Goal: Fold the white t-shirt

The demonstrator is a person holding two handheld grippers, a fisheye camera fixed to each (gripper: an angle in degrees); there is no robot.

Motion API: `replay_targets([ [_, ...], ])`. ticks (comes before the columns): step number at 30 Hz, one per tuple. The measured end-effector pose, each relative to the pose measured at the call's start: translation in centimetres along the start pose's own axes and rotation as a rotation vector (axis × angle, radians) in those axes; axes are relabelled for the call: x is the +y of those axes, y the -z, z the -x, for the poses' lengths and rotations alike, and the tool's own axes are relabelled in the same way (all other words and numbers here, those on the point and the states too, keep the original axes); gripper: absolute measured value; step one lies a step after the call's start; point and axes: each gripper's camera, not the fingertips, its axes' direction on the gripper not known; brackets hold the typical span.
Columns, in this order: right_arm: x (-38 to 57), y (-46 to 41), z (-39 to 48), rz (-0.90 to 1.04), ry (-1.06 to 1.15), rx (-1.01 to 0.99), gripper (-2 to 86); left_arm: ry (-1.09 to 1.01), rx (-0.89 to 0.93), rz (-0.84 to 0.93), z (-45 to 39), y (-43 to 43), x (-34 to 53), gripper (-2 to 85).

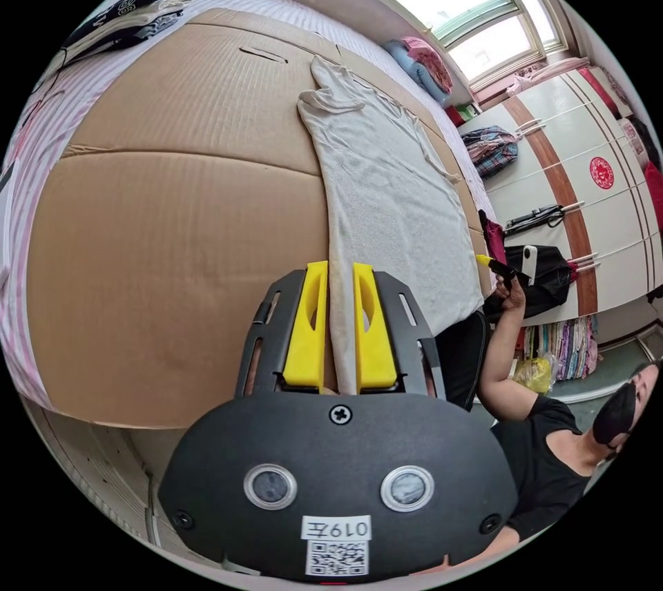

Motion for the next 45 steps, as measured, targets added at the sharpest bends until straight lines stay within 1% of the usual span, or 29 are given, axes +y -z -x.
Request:
replay_targets([
  [4, 1.6, -1.8, -1.7, 0.017, -0.001, 0.021, 5.9, -0.013, 0.009, 0.005, -0.6, 1.0, 2.4, 3.4],
  [6, 2.7, -3.1, -2.7, 0.035, 0.011, 0.022, 2.6, -0.023, 0.001, 0.009, -1.0, 1.2, 3.1, 3.0],
  [9, 4.0, -4.7, -3.7, 0.048, 0.035, 0.025, 0.0, -0.038, -0.025, 0.023, -1.8, 1.6, 3.9, 2.2],
  [14, 6.7, -6.0, -6.3, 0.029, 0.015, 0.06, -0.7, -0.033, -0.071, 0.014, -2.0, 3.2, 5.9, 1.7],
  [19, 9.1, -8.3, -9.2, 0.022, 0.006, 0.035, -0.8, -0.008, -0.022, -0.015, -1.7, 4.6, 8.2, 1.5],
  [22, 11.3, -8.9, -9.9, -0.023, 0.005, 0.091, -0.7, -0.005, -0.019, -0.038, -1.9, 5.9, 9.9, 1.1],
  [25, 15.3, -9.3, -10.6, -0.134, -0.005, 0.132, -0.7, -0.013, -0.011, -0.112, -2.2, 8.0, 12.7, 0.8],
  [27, 19.5, -9.3, -11.4, -0.297, -0.019, 0.094, -0.7, 0.002, -0.016, -0.164, -2.0, 9.3, 14.8, 0.8],
  [28, 20.6, -9.4, -11.7, -0.34, -0.025, 0.079, -0.7, 0.014, -0.016, -0.202, -1.8, 10.1, 16.3, 0.8],
  [30, 24.5, -9.8, -12.7, -0.516, -0.074, 0.033, -0.7, 0.044, -0.008, -0.248, -1.4, 11.0, 18.3, 0.9],
  [31, 25.4, -9.9, -12.8, -0.557, -0.072, 0.039, -0.7, 0.045, 0.002, -0.267, -1.4, 11.5, 19.4, 0.9],
  [33, 28.2, -10.1, -12.5, -0.675, -0.048, 0.126, -0.7, 0.019, 0.004, -0.292, -2.0, 12.1, 20.7, 1.1],
  [35, 29.7, -10.5, -12.3, -0.732, -0.03, 0.211, -0.7, -0.022, -0.01, -0.304, -2.9, 12.5, 21.8, 1.2],
  [37, 30.5, -11.3, -12.5, -0.736, -0.005, 0.245, -0.7, -0.069, -0.062, -0.27, -4.3, 12.5, 22.5, 1.4],
  [41, 30.4, -13.7, -15.1, -0.591, 0.027, 0.12, -0.6, -0.062, -0.178, -0.206, -5.1, 12.3, 23.2, 1.2],
  [43, 30.8, -14.2, -16.2, -0.568, 0.03, 0.103, -0.6, -0.06, -0.153, -0.207, -5.0, 12.6, 23.9, 1.1],
  [45, 31.6, -14.5, -17.6, -0.562, -0.034, 0.16, -0.6, -0.061, -0.087, -0.224, -4.7, 13.1, 24.7, 1.1],
])
